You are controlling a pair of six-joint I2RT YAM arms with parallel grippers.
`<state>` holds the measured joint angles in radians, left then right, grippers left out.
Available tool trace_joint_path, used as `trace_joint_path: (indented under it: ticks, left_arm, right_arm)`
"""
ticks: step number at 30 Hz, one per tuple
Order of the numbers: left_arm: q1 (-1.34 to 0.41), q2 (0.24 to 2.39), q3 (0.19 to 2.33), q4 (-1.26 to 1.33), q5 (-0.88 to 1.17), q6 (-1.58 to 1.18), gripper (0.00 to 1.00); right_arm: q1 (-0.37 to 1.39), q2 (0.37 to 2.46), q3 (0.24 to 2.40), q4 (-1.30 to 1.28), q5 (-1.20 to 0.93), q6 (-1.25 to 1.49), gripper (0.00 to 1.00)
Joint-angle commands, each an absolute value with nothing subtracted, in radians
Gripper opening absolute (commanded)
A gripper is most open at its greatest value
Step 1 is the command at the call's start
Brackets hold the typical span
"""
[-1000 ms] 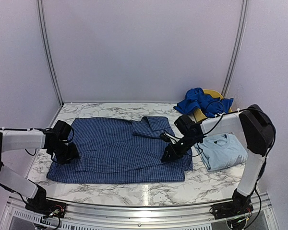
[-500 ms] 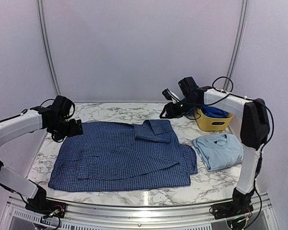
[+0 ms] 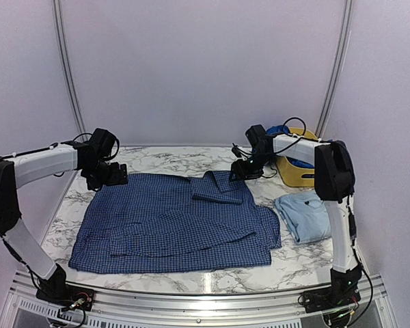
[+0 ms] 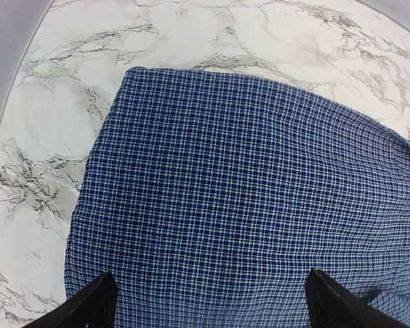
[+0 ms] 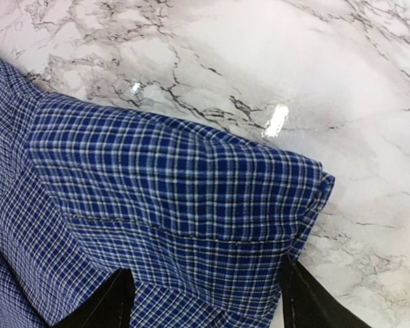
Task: Fold and stack the mixed laundry pile
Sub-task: Smooth out the 1/3-folded shirt at the center of the board, then fold the 1/3-folded shirt at the center of the board.
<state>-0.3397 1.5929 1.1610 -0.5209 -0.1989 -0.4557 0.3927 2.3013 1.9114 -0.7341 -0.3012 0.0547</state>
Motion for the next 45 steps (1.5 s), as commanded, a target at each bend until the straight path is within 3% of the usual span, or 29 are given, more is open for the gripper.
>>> trace_joint_path:
  ticks: [1, 8, 11, 17, 24, 30, 40, 45]
  left_arm:
    - [-0.337, 1.631, 1.192, -0.514, -0.178, -0.436, 0.99]
    - [-0.322, 1.667, 1.224, -0.515, -0.188, -0.430, 0.99]
    - [-0.291, 1.688, 1.252, -0.515, -0.185, -0.422, 0.99]
    - [-0.216, 1.755, 1.355, -0.515, -0.168, -0.408, 0.99]
    - [-0.110, 1.912, 1.525, -0.518, -0.110, -0.407, 0.99]
    - [-0.027, 2.065, 1.658, -0.523, -0.007, -0.389, 0.99]
    - [-0.014, 2.243, 1.785, -0.528, 0.079, -0.256, 0.70]
    - [-0.013, 2.285, 1.803, -0.535, 0.017, -0.235, 0.63]
  right_arm:
    - [0.382, 2.338, 1.982, -0.716, -0.315, 0.070, 0.65]
    - [0.382, 2.357, 2.040, -0.730, -0.328, 0.071, 0.16]
    - [0.382, 2.338, 2.061, -0.732, -0.309, 0.068, 0.00]
    - [0.374, 2.283, 2.121, -0.707, -0.321, 0.090, 0.00]
    - [0.331, 2.180, 2.158, -0.484, -0.356, 0.201, 0.00]
    - [0.298, 2.266, 2.328, -0.371, -0.406, 0.310, 0.00]
    - [0.298, 2.373, 2.408, -0.312, -0.483, 0.389, 0.00]
    - [0.298, 2.403, 2.407, -0.305, -0.477, 0.395, 0.00]
